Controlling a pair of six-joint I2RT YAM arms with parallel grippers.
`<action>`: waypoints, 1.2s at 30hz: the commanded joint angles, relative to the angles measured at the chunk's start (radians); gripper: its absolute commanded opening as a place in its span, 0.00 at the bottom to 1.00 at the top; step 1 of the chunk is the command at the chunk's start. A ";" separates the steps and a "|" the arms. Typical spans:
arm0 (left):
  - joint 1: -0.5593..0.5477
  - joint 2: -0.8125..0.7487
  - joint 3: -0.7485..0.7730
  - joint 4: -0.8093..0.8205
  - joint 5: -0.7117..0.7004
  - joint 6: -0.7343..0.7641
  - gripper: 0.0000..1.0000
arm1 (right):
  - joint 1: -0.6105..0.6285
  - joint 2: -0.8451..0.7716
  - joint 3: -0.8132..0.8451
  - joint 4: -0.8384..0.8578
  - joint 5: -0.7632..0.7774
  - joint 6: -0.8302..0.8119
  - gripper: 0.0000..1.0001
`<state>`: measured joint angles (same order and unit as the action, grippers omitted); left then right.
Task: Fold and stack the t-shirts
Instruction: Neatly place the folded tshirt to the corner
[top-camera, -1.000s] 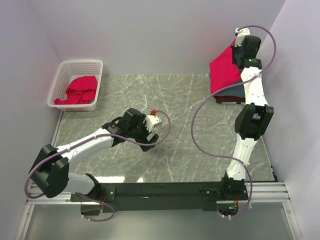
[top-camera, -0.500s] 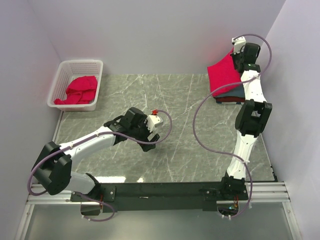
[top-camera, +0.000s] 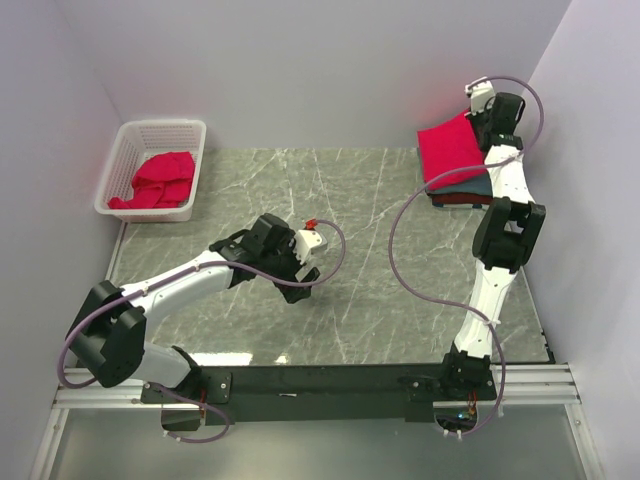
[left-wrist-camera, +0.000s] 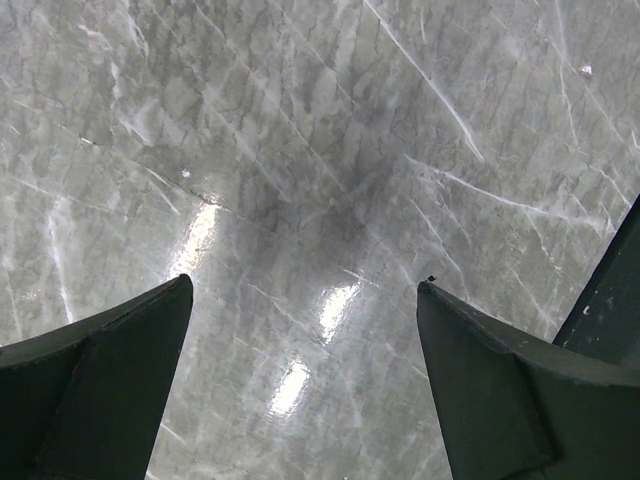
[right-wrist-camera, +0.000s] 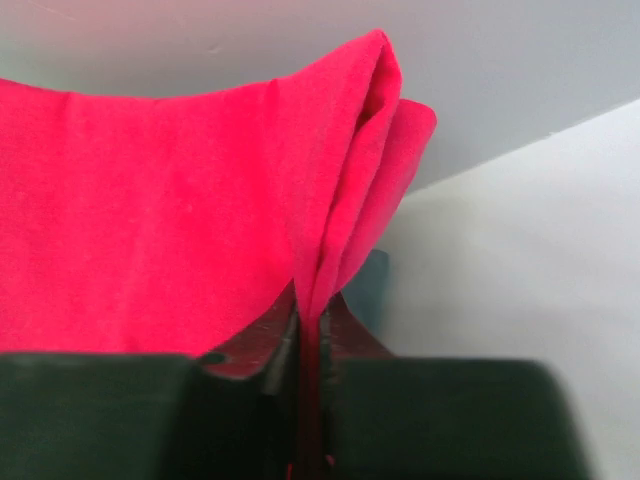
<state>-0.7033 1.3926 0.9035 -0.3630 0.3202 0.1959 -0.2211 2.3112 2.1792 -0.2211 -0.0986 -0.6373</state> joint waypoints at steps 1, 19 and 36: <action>0.005 0.006 0.044 -0.007 0.025 -0.004 0.99 | -0.012 0.008 -0.021 0.140 0.060 -0.042 0.28; 0.140 -0.047 0.031 -0.034 0.120 -0.116 1.00 | 0.011 -0.159 -0.071 -0.023 0.012 0.221 0.83; 0.554 -0.043 0.146 -0.196 0.229 -0.219 0.99 | 0.216 -1.106 -0.927 -0.326 -0.225 0.470 0.89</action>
<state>-0.1802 1.3296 0.9768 -0.4889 0.5083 -0.0372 -0.0303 1.2911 1.3823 -0.4404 -0.3256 -0.2192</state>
